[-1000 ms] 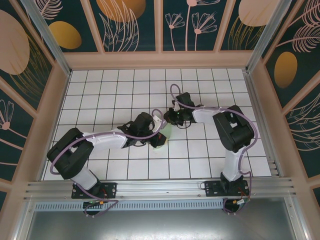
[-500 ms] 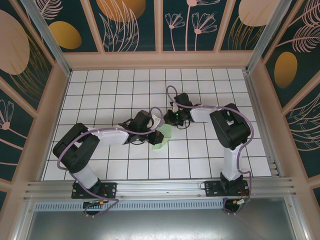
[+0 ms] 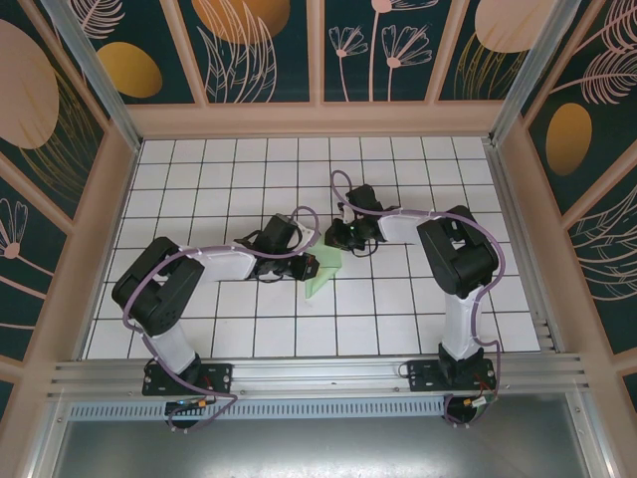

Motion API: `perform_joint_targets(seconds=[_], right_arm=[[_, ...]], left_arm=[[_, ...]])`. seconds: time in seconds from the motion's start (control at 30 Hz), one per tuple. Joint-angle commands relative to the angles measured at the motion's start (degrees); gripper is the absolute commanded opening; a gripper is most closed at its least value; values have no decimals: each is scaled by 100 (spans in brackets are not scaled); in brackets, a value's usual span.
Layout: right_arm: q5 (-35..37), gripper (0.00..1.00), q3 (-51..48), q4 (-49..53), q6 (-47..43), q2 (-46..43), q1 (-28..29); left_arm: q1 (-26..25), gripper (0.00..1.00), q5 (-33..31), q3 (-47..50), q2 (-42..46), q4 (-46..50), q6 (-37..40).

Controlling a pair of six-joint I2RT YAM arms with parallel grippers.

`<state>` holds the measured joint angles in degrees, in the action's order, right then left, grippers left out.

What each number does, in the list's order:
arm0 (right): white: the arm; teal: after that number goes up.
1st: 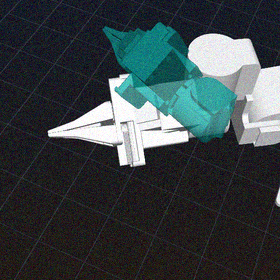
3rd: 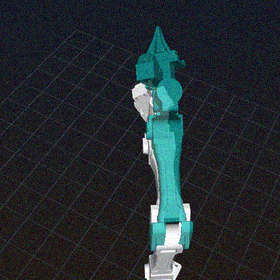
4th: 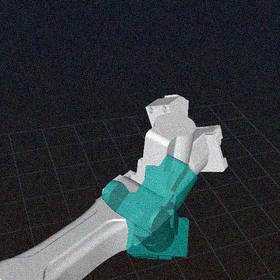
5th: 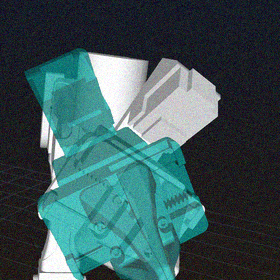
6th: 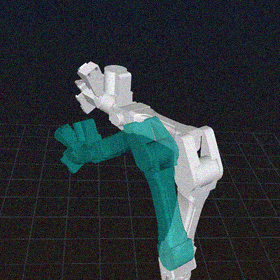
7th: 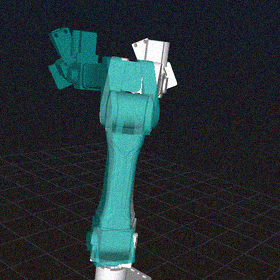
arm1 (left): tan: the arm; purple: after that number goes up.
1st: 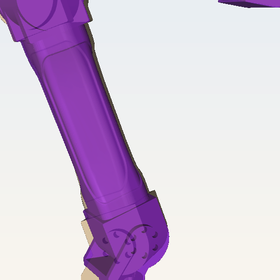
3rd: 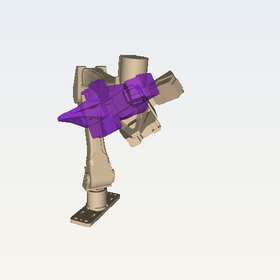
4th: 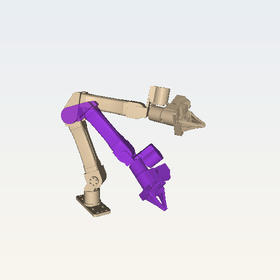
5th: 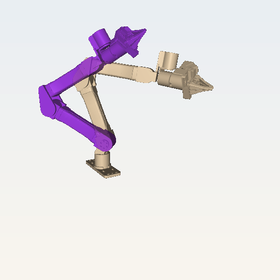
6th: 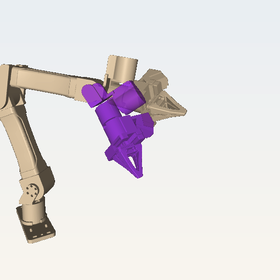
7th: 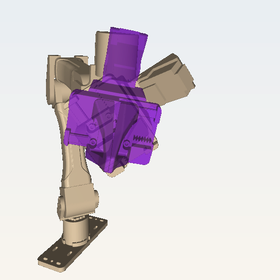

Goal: Fold a paper plane with a square sheet of paper (pick it up from the middle)
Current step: Third fold the triangle at the center of the table.

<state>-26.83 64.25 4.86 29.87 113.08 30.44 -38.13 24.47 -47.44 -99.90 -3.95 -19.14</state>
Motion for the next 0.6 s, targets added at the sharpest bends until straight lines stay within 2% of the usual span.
perform_joint_targets(seconds=[0.0, 0.57], right_arm=[[318, 15, 17, 334, -130, 297, 59], [338, 15, -18, 333, -69, 320, 59]], left_arm=[[50, 0, -217, -143, -109, 148, 109], [82, 0, -626, -170, -109, 209, 124]])
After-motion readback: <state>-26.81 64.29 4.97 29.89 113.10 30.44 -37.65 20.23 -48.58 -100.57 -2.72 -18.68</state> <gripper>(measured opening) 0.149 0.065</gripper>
